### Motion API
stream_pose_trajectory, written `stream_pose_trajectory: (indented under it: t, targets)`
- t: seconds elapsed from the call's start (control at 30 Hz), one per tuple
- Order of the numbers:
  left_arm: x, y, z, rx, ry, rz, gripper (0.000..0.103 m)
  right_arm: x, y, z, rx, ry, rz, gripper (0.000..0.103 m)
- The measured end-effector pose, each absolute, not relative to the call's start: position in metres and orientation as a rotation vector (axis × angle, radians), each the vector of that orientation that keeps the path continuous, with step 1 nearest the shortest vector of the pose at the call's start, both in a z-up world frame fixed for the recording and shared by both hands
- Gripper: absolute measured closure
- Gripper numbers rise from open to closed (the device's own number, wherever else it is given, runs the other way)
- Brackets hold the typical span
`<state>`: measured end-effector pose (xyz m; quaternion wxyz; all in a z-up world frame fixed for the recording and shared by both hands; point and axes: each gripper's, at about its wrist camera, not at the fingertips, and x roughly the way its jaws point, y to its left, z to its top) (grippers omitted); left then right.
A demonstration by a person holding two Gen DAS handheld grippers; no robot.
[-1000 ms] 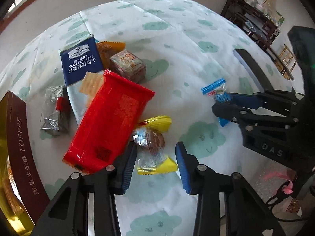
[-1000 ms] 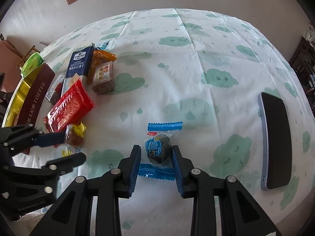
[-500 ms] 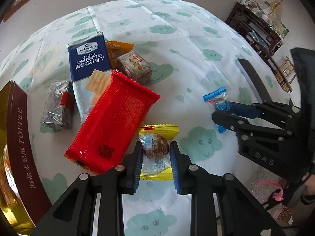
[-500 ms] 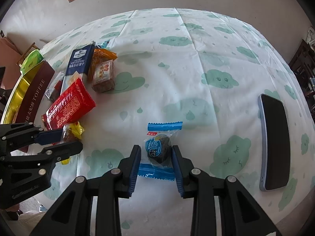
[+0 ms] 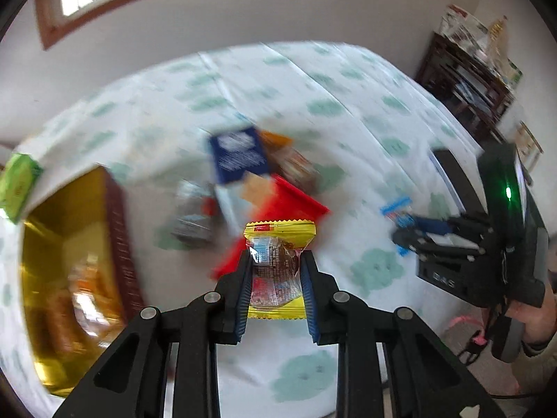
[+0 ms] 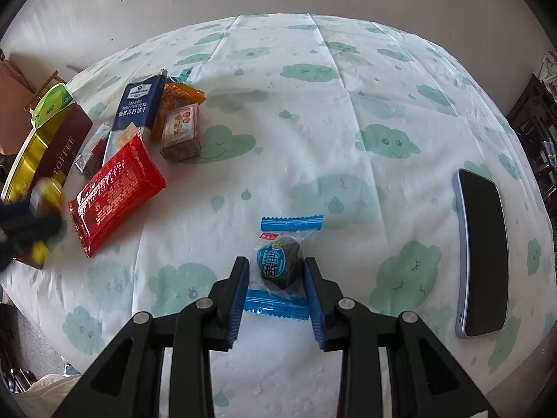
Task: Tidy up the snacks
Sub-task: 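Carry the yellow candy into the tin and open the left tool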
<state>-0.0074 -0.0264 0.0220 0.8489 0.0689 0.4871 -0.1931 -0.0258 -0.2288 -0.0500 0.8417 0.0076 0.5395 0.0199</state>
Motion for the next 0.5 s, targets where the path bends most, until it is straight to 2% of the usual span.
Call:
stream_pose_trajectory:
  t: [0.2, 0.5]
  targets:
    - [0.014, 0.040, 0.032, 0.119, 0.991, -0.219, 0.079, -0.024, -0.227, -0.051, 0.000, 1.149, 0.028, 0.071]
    - [0.048, 0.151, 0.009, 0.056, 1.056, 0.066, 0.079, -0.022, -0.223, -0.052, -0.028, 1.161, 0.010, 0.071]
